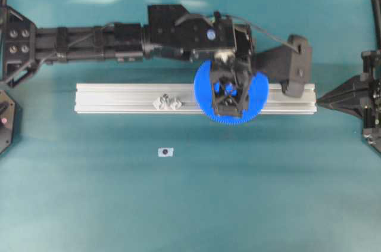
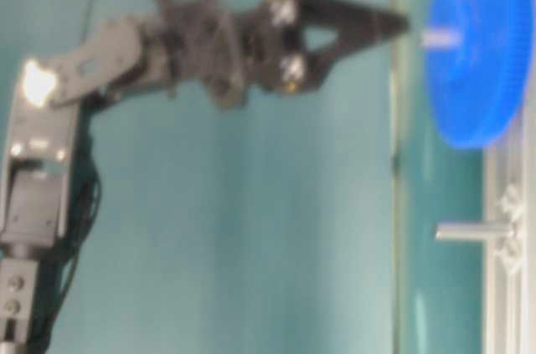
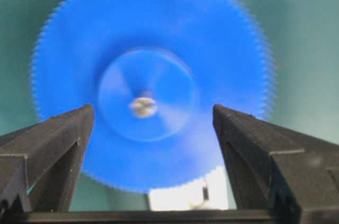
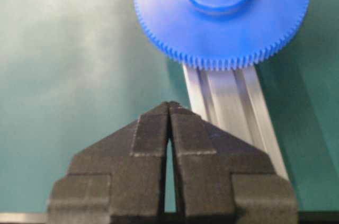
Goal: Insert the large gear onto the shaft.
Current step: 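Push the blue gear down onto the right shaft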
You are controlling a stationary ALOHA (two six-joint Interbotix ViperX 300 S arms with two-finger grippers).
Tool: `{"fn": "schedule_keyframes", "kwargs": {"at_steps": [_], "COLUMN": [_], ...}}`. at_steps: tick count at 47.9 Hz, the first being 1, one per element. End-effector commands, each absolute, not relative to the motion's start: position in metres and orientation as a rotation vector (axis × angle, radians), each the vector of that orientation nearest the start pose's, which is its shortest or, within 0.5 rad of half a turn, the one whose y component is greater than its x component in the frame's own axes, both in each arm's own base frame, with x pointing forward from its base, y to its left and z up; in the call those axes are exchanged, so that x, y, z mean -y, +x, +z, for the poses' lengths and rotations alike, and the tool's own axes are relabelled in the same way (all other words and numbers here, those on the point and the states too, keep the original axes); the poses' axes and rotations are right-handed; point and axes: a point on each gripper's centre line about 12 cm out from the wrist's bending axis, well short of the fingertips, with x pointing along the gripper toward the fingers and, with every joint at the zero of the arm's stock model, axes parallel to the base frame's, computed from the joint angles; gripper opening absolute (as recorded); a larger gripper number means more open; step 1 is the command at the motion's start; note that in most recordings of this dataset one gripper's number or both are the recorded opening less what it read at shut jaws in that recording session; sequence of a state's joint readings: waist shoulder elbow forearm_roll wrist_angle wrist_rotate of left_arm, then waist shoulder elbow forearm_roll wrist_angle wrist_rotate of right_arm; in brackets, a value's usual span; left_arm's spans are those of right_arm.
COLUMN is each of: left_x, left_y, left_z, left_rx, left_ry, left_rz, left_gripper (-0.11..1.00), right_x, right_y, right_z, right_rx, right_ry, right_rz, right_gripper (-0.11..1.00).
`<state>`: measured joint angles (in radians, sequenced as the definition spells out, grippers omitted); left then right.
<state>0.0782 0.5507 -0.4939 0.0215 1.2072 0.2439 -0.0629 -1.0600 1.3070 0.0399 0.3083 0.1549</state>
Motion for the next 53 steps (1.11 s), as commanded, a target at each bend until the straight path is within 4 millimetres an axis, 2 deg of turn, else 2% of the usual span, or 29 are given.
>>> {"fn": "schedule_keyframes", "kwargs": {"at_steps": [1,30,43,53], "left_x": [-0.043,-0.045,-0.046,-0.044], "left_y": [0.541,0.54,0.541,0.533], "left_z": [0.252,0.254,0.263,0.268], "left_rx": [-1.203,-1.199,-1.153,-1.156], "left_ry": [0.179,0.162,0.151,0.114], "left_rz": [-0.057,-0.042,-0.027,-0.007], "left_gripper": [0.86,0.86,0.86,0.86], "right_x": [0.009,0.009,0.009,0.009], "right_y": [0.16,0.16,0.16,0.16], "right_z": [0.194,0.195,0.195,0.195], "right_rx": [-0.539,-0.533,-0.531,-0.531], "right_ry": [0.216,0.216,0.216,0.216], "right_rz": [-0.106,-0.106,-0.105,-0.105], "right_gripper": [0.05,0.05,0.05,0.05]}}
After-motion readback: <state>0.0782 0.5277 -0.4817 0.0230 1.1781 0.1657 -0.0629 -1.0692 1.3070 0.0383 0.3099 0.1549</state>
